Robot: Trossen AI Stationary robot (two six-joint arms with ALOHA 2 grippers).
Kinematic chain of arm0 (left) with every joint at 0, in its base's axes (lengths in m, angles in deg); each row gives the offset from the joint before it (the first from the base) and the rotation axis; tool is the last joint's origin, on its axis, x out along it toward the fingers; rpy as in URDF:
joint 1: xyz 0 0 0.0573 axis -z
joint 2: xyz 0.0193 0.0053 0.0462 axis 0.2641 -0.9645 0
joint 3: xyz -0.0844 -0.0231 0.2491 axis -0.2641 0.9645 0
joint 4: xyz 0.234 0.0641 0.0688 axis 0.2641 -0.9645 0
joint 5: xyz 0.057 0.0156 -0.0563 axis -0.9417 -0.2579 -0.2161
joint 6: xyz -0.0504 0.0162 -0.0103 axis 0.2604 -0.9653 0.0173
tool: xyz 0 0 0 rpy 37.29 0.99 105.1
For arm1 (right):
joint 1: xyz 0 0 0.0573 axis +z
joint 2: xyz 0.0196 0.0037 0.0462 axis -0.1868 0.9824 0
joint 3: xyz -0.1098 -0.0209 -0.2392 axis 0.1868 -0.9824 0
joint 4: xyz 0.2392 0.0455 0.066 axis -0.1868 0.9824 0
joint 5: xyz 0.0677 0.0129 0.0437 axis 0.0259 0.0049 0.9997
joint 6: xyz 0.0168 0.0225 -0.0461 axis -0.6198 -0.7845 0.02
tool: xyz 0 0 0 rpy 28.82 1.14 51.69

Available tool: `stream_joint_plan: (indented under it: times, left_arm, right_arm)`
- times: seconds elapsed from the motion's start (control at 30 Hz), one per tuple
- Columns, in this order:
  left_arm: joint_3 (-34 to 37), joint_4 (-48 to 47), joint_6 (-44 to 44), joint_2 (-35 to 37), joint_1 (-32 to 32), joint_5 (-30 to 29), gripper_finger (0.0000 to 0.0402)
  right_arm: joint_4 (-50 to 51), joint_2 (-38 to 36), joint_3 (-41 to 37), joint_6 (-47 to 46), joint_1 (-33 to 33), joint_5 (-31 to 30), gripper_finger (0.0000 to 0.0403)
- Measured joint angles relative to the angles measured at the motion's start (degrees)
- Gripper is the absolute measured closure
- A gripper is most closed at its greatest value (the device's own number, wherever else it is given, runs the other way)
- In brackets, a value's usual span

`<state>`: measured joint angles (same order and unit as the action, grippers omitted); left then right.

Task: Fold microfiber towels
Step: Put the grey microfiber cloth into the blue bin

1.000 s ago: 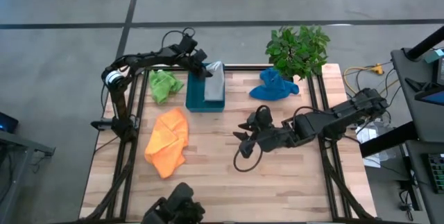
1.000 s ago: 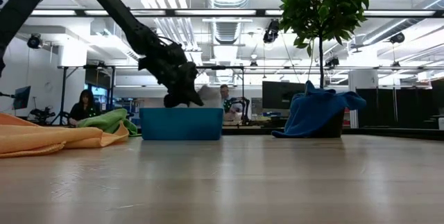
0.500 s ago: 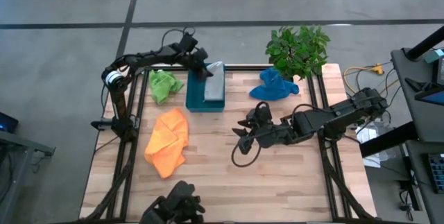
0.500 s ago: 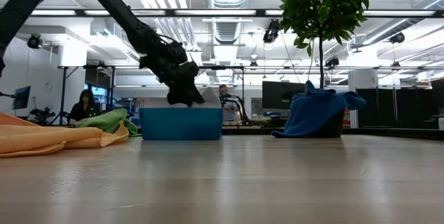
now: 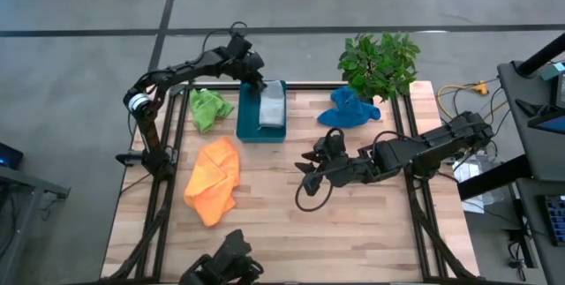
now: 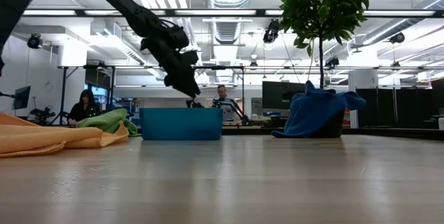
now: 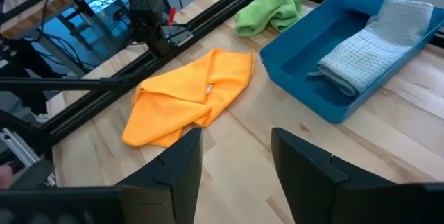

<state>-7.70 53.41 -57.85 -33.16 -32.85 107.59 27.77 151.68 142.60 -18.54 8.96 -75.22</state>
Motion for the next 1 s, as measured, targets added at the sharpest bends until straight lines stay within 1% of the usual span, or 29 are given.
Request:
stream_joint_plan:
  times: [0.1,0.2,0.23,0.3,0.43,0.57,0.6,0.8,0.9,1.0]
  left_arm:
    - [0.2,-0.6,-2.8,-0.5,1.7,-1.4,0.0275]
    - [0.2,-0.6,-5.1,-1.7,3.3,-1.8,0.0367]
    - [0.2,-0.3,-5.5,-2.2,3.9,-2.2,0.0384]
    - [0.2,0.2,-5.5,-3.2,4.9,-3.2,0.0389]
    - [0.4,-2.2,-6.1,-5.8,7.5,-6.4,0.0393]
    - [1.3,-3.5,-8.4,-8.2,11.3,-13.0,0.0399]
    - [1.3,-3.8,-9.1,-8.7,12.1,-13.7,0.0399]
    - [1.3,-4.9,-13.7,-9.1,15.3,-14.4,0.0401]
    - [1.3,-4.9,-14.3,-7.6,15.4,-14.7,0.0401]
    - [1.0,-4.4,-14.9,-6.0,14.5,-17.2,0.0401]
  right_arm:
    - [0.0,0.0,0.0,0.0,0.0,0.0,0.0236]
    - [0.0,0.0,0.0,-0.1,0.0,0.1,0.0236]
    - [-0.1,0.0,0.0,-0.2,0.0,0.2,0.0236]
    - [-0.1,0.0,0.0,-0.7,0.1,0.2,0.0236]
    - [-0.1,0.0,0.0,-1.5,0.1,0.2,0.0236]
    - [-0.2,0.0,0.0,-1.7,0.1,0.2,0.0236]
    - [-0.3,0.0,0.0,-1.7,0.1,0.2,0.0236]
    - [-1.1,0.0,0.0,-1.7,0.5,0.2,0.0236]
    - [-1.1,0.0,0.0,-1.7,0.8,0.3,0.0236]
    - [-1.1,0.0,0.0,-2.1,1.1,0.3,0.0236]
